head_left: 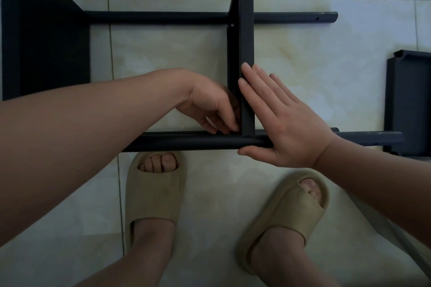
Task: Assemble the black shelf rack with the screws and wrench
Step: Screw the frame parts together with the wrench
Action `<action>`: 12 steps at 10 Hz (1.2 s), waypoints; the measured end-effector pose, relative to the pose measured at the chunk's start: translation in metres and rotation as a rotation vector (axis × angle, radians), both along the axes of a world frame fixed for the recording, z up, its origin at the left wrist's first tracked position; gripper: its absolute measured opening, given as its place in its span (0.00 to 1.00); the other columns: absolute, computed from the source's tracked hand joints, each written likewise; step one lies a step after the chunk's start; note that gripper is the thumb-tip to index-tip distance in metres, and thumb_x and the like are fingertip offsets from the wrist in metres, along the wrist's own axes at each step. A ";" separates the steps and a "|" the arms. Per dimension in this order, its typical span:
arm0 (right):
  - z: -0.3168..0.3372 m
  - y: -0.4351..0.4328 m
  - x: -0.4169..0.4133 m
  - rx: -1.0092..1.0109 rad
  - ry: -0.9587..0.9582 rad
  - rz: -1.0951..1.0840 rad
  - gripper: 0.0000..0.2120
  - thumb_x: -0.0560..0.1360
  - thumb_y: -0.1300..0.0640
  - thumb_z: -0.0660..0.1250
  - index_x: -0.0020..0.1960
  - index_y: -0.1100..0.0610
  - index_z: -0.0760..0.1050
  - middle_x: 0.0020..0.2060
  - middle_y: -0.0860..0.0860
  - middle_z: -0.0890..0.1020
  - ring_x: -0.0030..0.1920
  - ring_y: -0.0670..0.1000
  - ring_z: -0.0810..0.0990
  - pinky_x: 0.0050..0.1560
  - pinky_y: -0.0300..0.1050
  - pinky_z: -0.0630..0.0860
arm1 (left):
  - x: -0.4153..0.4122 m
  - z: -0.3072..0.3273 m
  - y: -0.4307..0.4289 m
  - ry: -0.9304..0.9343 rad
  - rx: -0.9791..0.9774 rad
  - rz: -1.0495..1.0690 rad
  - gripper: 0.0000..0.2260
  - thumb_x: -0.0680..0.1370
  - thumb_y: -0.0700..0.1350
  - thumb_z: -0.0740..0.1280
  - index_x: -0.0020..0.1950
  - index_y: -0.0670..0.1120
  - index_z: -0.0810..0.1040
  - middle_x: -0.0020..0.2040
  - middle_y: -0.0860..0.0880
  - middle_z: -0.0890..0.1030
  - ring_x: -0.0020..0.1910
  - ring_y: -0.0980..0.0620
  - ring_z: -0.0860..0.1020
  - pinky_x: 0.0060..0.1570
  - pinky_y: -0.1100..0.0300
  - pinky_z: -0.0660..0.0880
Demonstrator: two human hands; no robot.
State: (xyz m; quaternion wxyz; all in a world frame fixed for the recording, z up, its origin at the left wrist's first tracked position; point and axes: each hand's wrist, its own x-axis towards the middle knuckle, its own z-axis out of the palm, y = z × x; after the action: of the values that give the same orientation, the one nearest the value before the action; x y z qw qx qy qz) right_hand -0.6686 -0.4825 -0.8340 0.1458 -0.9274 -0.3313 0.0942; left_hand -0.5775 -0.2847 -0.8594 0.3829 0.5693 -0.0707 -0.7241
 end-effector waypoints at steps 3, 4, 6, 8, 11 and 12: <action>-0.001 0.000 0.000 0.007 -0.005 0.000 0.49 0.78 0.31 0.60 0.81 0.67 0.52 0.81 0.63 0.52 0.82 0.61 0.49 0.78 0.64 0.56 | -0.006 0.001 -0.008 -0.030 -0.005 0.052 0.04 0.78 0.36 0.67 0.49 0.43 0.80 0.40 0.48 0.80 0.38 0.53 0.74 0.44 0.60 0.71; -0.001 0.000 0.000 0.006 -0.006 0.000 0.49 0.77 0.31 0.60 0.81 0.67 0.52 0.81 0.63 0.52 0.82 0.61 0.49 0.78 0.64 0.57 | -0.006 0.002 -0.008 -0.030 -0.017 0.063 0.04 0.78 0.34 0.67 0.50 0.42 0.80 0.41 0.46 0.79 0.39 0.52 0.74 0.44 0.60 0.71; -0.001 0.000 0.000 0.005 -0.001 -0.002 0.49 0.77 0.31 0.61 0.81 0.67 0.52 0.81 0.63 0.52 0.82 0.61 0.49 0.78 0.64 0.57 | -0.006 0.001 -0.007 -0.032 -0.037 0.078 0.06 0.77 0.33 0.67 0.49 0.42 0.80 0.41 0.46 0.79 0.39 0.51 0.74 0.44 0.59 0.71; -0.001 0.000 0.000 0.004 -0.002 -0.002 0.49 0.77 0.31 0.61 0.81 0.67 0.52 0.81 0.63 0.51 0.82 0.61 0.48 0.78 0.64 0.57 | -0.004 -0.004 -0.002 0.016 0.000 0.075 0.08 0.78 0.37 0.66 0.54 0.45 0.82 0.48 0.48 0.83 0.51 0.49 0.77 0.59 0.53 0.72; -0.002 -0.001 0.000 0.000 -0.008 0.002 0.49 0.77 0.31 0.61 0.81 0.67 0.52 0.81 0.63 0.51 0.82 0.61 0.48 0.79 0.63 0.56 | -0.005 -0.003 -0.008 -0.017 -0.024 0.061 0.05 0.77 0.35 0.68 0.45 0.44 0.81 0.39 0.47 0.80 0.38 0.52 0.75 0.44 0.59 0.72; -0.001 0.000 0.000 -0.001 -0.001 0.001 0.49 0.78 0.31 0.60 0.81 0.67 0.52 0.81 0.63 0.51 0.82 0.61 0.48 0.79 0.63 0.56 | -0.005 -0.002 -0.007 -0.017 -0.033 0.064 0.05 0.77 0.35 0.67 0.46 0.43 0.81 0.40 0.47 0.80 0.38 0.52 0.74 0.44 0.59 0.71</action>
State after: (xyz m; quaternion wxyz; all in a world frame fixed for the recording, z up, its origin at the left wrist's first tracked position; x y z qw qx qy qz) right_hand -0.6682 -0.4829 -0.8351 0.1451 -0.9274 -0.3317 0.0937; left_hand -0.5823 -0.2917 -0.8615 0.4147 0.5709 -0.0677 -0.7054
